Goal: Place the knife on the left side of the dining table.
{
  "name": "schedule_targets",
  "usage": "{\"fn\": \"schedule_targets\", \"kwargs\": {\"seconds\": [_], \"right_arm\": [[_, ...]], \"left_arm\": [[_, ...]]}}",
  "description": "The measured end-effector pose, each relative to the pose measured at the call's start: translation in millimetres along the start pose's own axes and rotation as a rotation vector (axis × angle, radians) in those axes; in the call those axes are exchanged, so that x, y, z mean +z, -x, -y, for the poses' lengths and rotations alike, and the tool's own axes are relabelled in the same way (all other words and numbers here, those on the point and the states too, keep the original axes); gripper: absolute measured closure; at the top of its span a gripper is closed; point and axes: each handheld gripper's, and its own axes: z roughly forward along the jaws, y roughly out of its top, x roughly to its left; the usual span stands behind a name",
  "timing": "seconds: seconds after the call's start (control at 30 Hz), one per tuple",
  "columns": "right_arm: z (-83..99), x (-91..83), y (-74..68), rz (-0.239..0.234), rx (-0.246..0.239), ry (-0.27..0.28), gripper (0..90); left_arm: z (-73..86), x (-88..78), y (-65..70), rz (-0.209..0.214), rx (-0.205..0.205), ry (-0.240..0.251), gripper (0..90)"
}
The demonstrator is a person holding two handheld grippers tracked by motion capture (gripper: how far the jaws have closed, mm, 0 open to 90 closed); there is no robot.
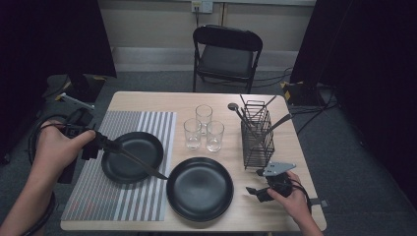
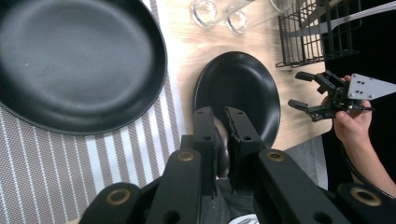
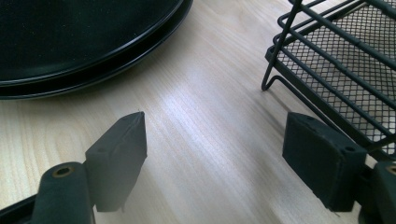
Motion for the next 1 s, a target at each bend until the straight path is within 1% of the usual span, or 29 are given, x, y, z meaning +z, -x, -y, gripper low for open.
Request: {"fn": "schedule_targets", "kwargs": {"seconds": [0.07,0.1,0.13,0.17,0.2,0.23,0.27,0.3,0.33,0.37,0.43,0.47,0.5,0.57,0.6,0.63,0.67,0.7,0.8,0.83,0.87,0.9,0.93,0.97,1.0], "right_arm": [[-0.6,0.3,-0.2,0.000,0.002,-0.003,21.4],[-0.8,0.6,-0.1,-0.001,-0.001,-0.003,21.4],[-1.1,1.0,0.0,-0.001,-0.001,-0.001,21.4],[-1.4,1.3,-0.1,-0.003,0.001,-0.003,21.4],[-1.7,1.6,-0.1,-0.001,-0.001,-0.006,21.4],[-1.9,2.0,-0.2,-0.002,0.001,-0.006,21.4],[-2.1,2.4,-0.4,-0.005,0.004,-0.009,21.4],[-2.4,2.7,-0.1,-0.005,-0.002,-0.009,21.4],[-2.6,3.0,-0.1,-0.004,-0.007,-0.010,21.4],[-2.7,3.1,-0.2,-0.004,-0.008,-0.011,21.4],[-2.9,3.1,-0.3,-0.004,-0.006,-0.010,21.4],[-3.0,3.0,-0.1,-0.004,-0.007,-0.009,21.3],[-3.2,2.7,0.1,0.000,-0.006,-0.010,21.4],[-3.3,2.8,0.7,0.001,-0.004,-0.009,21.4],[-3.2,3.2,1.0,0.000,0.000,-0.008,21.4],[-3.2,3.2,1.2,0.000,0.001,-0.009,21.3],[-3.2,3.5,1.5,0.000,0.003,-0.008,21.4],[-3.3,3.5,1.6,0.003,0.004,-0.009,21.4],[-3.7,3.9,1.9,0.003,0.003,-0.011,21.4],[-3.7,4.3,1.9,0.003,0.001,-0.011,21.4],[-3.8,4.4,1.6,0.001,0.005,-0.013,21.4],[-3.8,4.4,1.5,0.000,0.007,-0.015,21.4],[-3.8,4.3,1.4,0.000,0.009,-0.017,21.4],[-3.7,4.2,1.7,0.001,0.006,-0.016,21.4],[-3.6,4.1,2.0,0.003,0.004,-0.013,21.4]], "left_arm": [[1.5,-1.4,-2.8,-0.007,-0.007,0.000,83.5],[2.4,-1.8,-5.3,-0.007,-0.001,0.002,83.4],[3.3,-2.5,-6.5,-0.008,-0.011,-0.001,83.4],[4.0,-2.8,-8.6,-0.012,-0.011,0.000,83.5],[5.1,-2.6,-9.5,0.003,-0.031,0.001,83.4],[5.9,-3.5,-12.4,-0.012,-0.019,-0.001,83.4],[6.6,-3.0,-12.7,-0.007,-0.036,0.001,83.4],[7.6,-2.8,-15.2,-0.006,-0.038,0.000,83.4],[8.2,-2.9,-16.8,-0.018,-0.032,0.002,83.4],[8.9,-2.9,-17.7,-0.014,-0.034,-0.001,83.5],[10.0,-2.8,-20.8,-0.021,-0.031,-0.005,83.5],[10.9,-2.5,-21.9,-0.013,-0.037,-0.002,83.4],[11.4,-2.7,-23.0,-0.018,-0.038,-0.002,83.5],[13.0,-2.0,-24.9,-0.011,-0.058,-0.002,83.4],[13.3,-2.0,-27.3,-0.021,-0.046,-0.005,83.4],[14.0,-0.9,-28.2,-0.011,-0.060,-0.004,83.4],[14.5,-0.2,-29.5,-0.020,-0.061,-0.005,83.5],[14.9,-0.1,-31.5,-0.028,-0.051,-0.009,83.4],[16.8,2.5,-35.1,-0.013,-0.076,-0.007,83.4],[17.5,2.6,-37.8,-0.021,-0.055,-0.014,83.4],[18.4,3.4,-37.3,-0.013,-0.079,-0.017,83.4],[19.0,3.7,-38.8,-0.019,-0.072,-0.018,83.4],[20.0,4.7,-39.4,-0.026,-0.079,-0.012,83.4],[20.7,5.0,-39.8,-0.023,-0.084,-0.019,83.4],[20.8,5.2,-41.4,-0.036,-0.065,-0.017,83.4]]}}
